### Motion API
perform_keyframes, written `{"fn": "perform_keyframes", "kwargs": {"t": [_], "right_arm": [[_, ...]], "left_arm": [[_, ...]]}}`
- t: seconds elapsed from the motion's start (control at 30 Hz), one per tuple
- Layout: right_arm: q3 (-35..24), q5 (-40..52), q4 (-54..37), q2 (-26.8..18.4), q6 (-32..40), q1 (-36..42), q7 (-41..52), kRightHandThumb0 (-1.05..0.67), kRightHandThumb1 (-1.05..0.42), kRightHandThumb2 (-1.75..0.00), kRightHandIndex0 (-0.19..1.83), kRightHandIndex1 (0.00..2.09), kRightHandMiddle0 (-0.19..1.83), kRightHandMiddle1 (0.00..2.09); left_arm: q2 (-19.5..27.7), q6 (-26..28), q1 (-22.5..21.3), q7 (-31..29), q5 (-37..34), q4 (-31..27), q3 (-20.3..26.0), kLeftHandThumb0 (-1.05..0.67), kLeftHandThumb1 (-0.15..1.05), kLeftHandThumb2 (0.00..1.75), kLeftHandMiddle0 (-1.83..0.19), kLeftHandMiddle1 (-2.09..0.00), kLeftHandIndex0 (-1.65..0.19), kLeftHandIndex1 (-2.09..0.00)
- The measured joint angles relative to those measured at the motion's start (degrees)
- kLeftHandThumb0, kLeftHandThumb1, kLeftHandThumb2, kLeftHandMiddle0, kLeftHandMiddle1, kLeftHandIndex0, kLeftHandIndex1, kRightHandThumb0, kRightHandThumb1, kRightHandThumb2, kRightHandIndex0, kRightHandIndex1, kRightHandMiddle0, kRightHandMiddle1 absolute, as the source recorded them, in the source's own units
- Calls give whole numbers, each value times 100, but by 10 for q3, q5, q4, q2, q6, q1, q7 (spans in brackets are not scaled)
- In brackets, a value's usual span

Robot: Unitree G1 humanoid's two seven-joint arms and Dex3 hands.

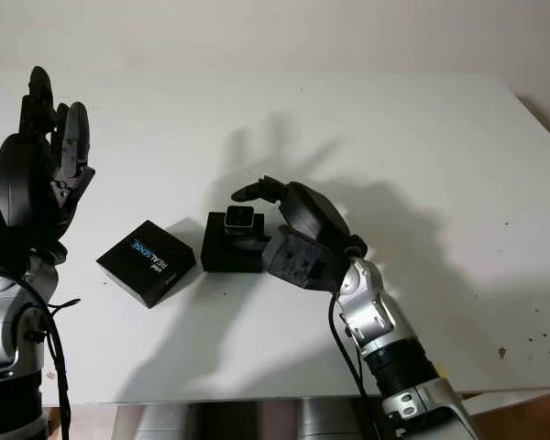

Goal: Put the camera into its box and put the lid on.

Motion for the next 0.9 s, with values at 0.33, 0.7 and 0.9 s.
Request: {"fn": "perform_keyframes", "kwargs": {"t": [0.33,0.7,0.9], "right_arm": [[1,-10,13,1,-7,-3,-18,-45,-93,-6,37,7,49,99],[-2,11,18,2,-13,-5,-10,-40,-97,-6,37,5,43,117],[-4,30,18,4,-13,-5,0,-42,-98,-6,37,5,42,120]], "left_arm": [[0,5,0,-3,1,-4,0,-62,105,54,19,0,19,0],[0,8,0,-6,0,-5,1,-61,105,54,19,0,19,0],[1,13,0,-9,0,-6,1,-61,105,54,19,0,19,0]]}}
